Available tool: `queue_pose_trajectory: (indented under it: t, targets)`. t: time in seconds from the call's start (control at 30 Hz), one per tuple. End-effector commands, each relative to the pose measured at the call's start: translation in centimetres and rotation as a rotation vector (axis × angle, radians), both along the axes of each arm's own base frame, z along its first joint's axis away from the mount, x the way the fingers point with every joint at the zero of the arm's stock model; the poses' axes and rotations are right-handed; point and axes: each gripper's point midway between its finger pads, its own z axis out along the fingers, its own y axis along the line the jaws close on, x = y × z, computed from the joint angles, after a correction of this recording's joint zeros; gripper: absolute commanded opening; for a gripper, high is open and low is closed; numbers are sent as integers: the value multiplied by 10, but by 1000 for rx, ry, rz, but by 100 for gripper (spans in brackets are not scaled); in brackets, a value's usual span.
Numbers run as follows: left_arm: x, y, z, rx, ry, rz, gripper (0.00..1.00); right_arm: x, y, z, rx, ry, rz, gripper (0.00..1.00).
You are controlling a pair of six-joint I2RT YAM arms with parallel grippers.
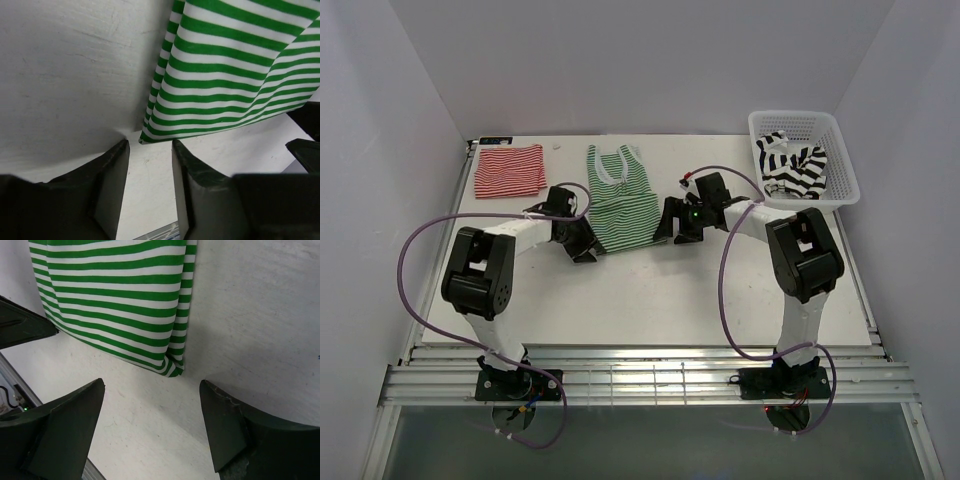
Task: Fold and stack the tank tops
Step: Fold the tank top
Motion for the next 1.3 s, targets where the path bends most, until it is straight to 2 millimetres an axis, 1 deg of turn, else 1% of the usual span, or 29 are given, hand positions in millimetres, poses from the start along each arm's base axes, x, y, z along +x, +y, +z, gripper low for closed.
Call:
queue_pose_trajectory:
  t: [0.0, 0.07, 0.1, 0.23, 0.27, 0.33, 0.37, 0.4, 0.6, 0.7, 0.77, 0.8, 0.83, 0.9, 0.93, 0.97, 1.0, 1.03, 1.1, 1.17, 1.2, 1.23, 1.27]
  targets:
    - [0, 7, -19, 52, 28, -5, 48, 3, -4, -17, -25, 39, -29, 82]
    - [-1, 8, -22, 52, 37, -6, 47, 1, -4, -20, -31, 52, -38, 77]
    - [-2, 7, -24, 54, 41, -8, 47, 1, -5, -22, -34, 59, -42, 70]
    - [-2, 9, -27, 60, 48, -7, 44, 2, -6, -28, -38, 78, -59, 60]
    - [-2, 11, -28, 62, 50, -6, 42, 1, -5, -29, -39, 83, -61, 60]
    - [-2, 11, -30, 62, 55, -5, 40, 1, -5, -32, -40, 94, -67, 57]
    - [-2, 10, -31, 61, 58, -7, 36, 2, -5, -34, -43, 97, -72, 57]
    - [-2, 10, -31, 59, 59, -8, 36, 3, -6, -35, -42, 98, -80, 57]
    - [-1, 15, -33, 62, 65, -3, 38, 5, -1, -39, -21, 116, -99, 57]
    - [1, 18, -34, 65, 67, 5, 38, 5, -2, -42, -22, 126, -109, 53]
    - [3, 19, -34, 53, 71, 6, 34, 4, -3, -45, -29, 132, -117, 46]
    - [3, 19, -37, 54, 75, 5, 32, 3, -4, -46, -31, 135, -119, 41]
    - [4, 18, -37, 51, 74, 4, 25, 2, -4, -47, -32, 140, -121, 38]
    - [5, 16, -37, 44, 74, 1, 22, -1, -4, -49, -27, 153, -118, 30]
    - [5, 15, -36, 41, 68, -6, 17, -2, -4, -49, -23, 156, -118, 26]
    - [6, 15, -36, 39, 67, -7, 5, -3, -4, -50, -21, 153, -116, 21]
    - [6, 16, -35, 40, 65, -8, 0, -5, -5, -52, -24, 160, -116, 11]
    - [7, 15, -35, 40, 59, -10, 0, -6, -5, -52, -26, 157, -113, 8]
    - [5, 18, -35, 49, 51, -11, 0, -9, -7, -53, -31, 158, -106, 8]
    - [9, 17, -24, 40, 0, -12, 0, -12, -7, -52, -29, 149, -92, 8]
    - [3, 19, -25, 43, -1, -12, 0, -14, -7, -48, -21, 143, -77, 8]
    - [6, 18, -12, 34, -47, -12, 0, -18, -8, -47, -17, 142, -68, 8]
    - [4, 19, -8, 34, -60, -15, 0, -21, -8, -44, -10, 137, -58, 8]
